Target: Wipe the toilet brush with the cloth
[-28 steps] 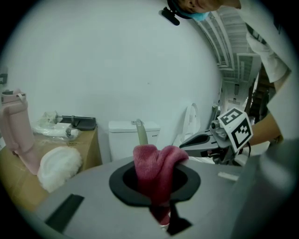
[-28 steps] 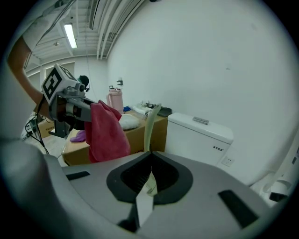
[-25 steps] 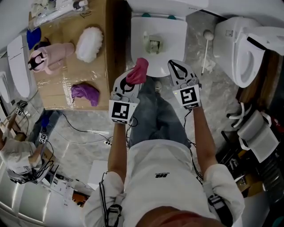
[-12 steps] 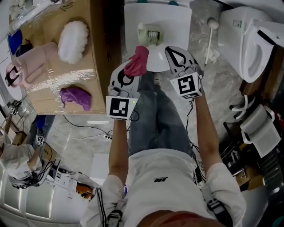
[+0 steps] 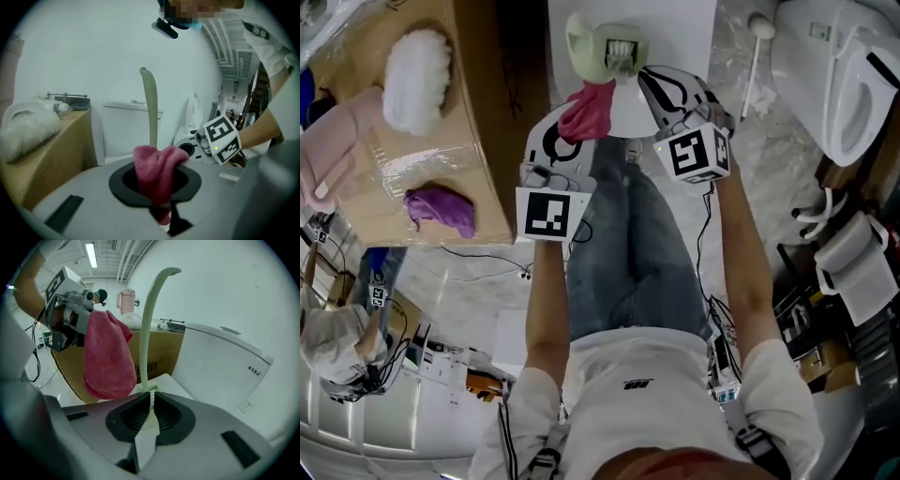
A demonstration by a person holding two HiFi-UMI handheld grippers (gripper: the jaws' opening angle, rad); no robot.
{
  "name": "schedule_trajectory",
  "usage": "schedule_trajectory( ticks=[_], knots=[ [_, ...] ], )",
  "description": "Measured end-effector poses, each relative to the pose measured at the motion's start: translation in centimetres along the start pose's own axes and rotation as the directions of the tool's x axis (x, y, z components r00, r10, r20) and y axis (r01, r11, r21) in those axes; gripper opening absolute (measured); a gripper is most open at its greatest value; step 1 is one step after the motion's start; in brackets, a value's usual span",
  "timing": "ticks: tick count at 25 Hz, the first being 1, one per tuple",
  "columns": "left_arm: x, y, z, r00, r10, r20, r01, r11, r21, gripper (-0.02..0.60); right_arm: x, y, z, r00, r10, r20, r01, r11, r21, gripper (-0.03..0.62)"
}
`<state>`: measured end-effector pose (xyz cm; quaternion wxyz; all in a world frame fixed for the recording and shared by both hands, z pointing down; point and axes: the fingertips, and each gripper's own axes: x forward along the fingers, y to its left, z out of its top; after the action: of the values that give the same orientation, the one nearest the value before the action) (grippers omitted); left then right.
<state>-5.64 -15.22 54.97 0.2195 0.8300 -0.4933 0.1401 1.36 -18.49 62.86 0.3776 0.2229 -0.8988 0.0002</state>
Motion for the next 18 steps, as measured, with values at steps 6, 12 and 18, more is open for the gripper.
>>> schedule_trajectory(
  ticks=[6,12,18],
  knots=[
    [1.5,-0.2,-1.8,1.000,-0.017,0.003,0.017,1.000,-0.019,0.064,1.9,0.6,-0.9,1.000,0.024,0.002,-0.024,0.999,-0.039,0.054],
    [2.9,0.7,-3.0,0.999,-0.002,0.033,0.005,0.994,-0.107,0.086,3.7,1.1,-1.4,0.999,0.049,0.002,-0.048,0.995,-0.088,0.067],
    [4.4,0.4,-3.2,0.998,-0.029,0.061,0.038,0.989,-0.142,0.126,4.4,1.2,-1.6,0.998,0.064,0.004,-0.063,0.988,-0.142,0.077]
  ],
)
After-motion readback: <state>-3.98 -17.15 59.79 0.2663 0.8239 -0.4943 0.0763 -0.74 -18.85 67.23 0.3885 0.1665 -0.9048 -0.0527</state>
